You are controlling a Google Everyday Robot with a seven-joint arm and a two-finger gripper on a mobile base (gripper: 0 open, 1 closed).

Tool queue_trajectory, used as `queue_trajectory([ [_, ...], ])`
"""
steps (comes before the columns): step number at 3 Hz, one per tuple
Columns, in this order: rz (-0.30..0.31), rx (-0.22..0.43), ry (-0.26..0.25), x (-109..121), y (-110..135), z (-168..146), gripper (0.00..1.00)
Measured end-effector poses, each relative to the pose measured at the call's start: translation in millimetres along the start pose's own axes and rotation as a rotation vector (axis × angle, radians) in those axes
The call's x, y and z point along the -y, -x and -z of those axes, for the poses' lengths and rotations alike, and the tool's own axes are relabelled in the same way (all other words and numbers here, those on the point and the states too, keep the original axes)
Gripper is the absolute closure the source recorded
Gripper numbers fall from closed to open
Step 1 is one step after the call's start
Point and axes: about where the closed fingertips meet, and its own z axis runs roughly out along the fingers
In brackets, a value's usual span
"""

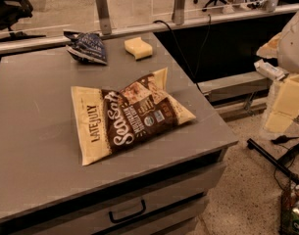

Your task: Move brown chip bag near blue chip bag

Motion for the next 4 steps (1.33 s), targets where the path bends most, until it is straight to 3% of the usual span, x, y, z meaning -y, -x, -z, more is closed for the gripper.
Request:
queue_trajectory([
  [1, 0.000, 0.000, 0.000, 0, 0, 0, 0.00],
  [2, 0.040, 0.047, -0.008, 3, 18, -10, 0.00],
  [4, 0.337, 0.187, 0.032, 12, 119, -79, 0.00],
])
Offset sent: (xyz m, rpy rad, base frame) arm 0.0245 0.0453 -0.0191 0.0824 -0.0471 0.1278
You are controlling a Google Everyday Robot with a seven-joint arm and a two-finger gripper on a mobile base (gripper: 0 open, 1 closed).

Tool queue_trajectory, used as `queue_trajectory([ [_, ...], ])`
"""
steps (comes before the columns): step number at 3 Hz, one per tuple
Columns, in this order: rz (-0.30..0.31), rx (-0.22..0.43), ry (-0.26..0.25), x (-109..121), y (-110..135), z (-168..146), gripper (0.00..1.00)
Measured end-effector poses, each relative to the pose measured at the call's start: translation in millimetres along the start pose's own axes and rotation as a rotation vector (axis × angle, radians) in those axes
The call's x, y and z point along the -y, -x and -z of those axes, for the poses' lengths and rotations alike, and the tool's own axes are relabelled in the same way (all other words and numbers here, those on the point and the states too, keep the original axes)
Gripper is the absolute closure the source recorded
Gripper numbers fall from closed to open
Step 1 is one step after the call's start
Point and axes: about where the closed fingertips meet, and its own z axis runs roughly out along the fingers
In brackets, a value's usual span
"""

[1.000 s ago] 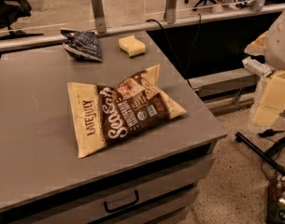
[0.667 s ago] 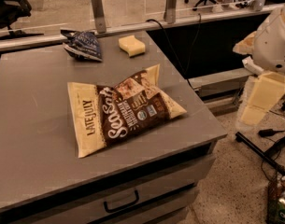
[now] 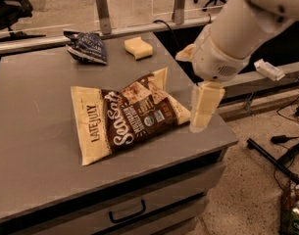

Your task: Move brown chip bag near blue chip bag

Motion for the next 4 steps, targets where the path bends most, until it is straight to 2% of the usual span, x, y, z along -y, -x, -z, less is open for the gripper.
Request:
queue_trajectory([
  [1, 0.133, 0.071, -0.003, 12, 35, -27, 0.00],
  [2, 0.243, 0.134, 0.021, 11, 62, -50, 0.00],
  [3, 0.301, 0.152, 0.076, 3, 73, -80, 0.00],
  [4, 0.318, 0.116, 0.127, -3, 75, -105, 0.18],
])
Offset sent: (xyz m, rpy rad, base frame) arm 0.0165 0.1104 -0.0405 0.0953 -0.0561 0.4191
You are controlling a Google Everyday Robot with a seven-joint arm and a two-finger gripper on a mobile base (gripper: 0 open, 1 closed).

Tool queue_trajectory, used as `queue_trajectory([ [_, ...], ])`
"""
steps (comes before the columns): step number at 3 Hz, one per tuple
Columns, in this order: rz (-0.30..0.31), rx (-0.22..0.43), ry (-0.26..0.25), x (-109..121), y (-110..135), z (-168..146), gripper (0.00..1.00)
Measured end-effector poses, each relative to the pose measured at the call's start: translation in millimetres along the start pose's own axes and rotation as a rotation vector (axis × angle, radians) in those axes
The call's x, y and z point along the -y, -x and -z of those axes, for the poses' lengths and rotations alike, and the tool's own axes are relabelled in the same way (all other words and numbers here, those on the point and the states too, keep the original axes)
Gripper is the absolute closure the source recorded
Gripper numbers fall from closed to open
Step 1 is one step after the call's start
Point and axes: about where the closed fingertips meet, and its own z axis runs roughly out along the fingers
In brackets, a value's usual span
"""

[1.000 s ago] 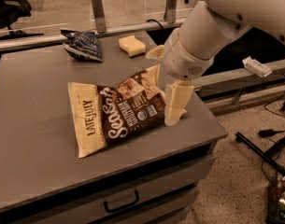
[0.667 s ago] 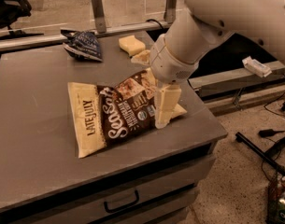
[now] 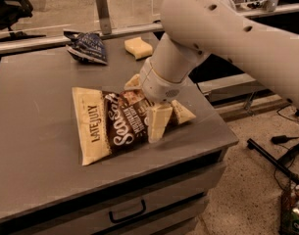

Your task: Move brown chip bag near blue chip bag

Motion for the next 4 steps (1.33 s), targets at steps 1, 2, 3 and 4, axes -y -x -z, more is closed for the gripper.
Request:
queue_trajectory([
  [1, -0.001, -0.034, 0.035, -5.7, -1.9, -12.9, 0.40],
  [2, -0.010, -0.051, 0.052, -10.2, -4.1, -15.4, 0.64],
  [3, -0.010, -0.051, 0.052, -9.5, -3.3, -12.9, 0.87],
  [4, -0.010, -0.051, 0.052, -9.2, -3.0, -12.0, 1.00],
])
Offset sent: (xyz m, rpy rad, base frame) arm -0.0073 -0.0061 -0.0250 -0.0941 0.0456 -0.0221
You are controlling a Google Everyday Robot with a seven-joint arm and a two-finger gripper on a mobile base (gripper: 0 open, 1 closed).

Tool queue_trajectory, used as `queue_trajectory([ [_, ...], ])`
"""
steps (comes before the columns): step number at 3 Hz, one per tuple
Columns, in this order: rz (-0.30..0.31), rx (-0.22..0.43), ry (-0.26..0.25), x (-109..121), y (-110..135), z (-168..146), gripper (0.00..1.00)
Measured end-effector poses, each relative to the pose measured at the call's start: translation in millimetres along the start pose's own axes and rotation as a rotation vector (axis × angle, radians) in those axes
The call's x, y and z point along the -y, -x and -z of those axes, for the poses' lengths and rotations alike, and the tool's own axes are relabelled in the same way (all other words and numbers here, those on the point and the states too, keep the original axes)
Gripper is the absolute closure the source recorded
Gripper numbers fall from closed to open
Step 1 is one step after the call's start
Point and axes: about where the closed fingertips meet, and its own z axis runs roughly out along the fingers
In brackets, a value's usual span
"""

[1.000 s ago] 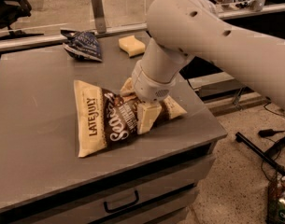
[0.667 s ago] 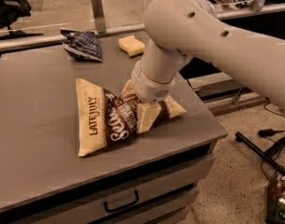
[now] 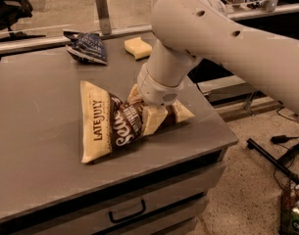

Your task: Move brown chip bag near blue chip bag

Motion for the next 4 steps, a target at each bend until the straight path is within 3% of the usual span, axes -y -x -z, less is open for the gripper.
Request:
queue_trajectory([
  [1, 0.000, 0.000, 0.000, 0, 0, 0, 1.00],
  [2, -0.009, 0.015, -0.043, 13, -7, 6, 1.00],
  [4, -0.005, 0.014, -0.047, 18, -11, 8, 1.00],
])
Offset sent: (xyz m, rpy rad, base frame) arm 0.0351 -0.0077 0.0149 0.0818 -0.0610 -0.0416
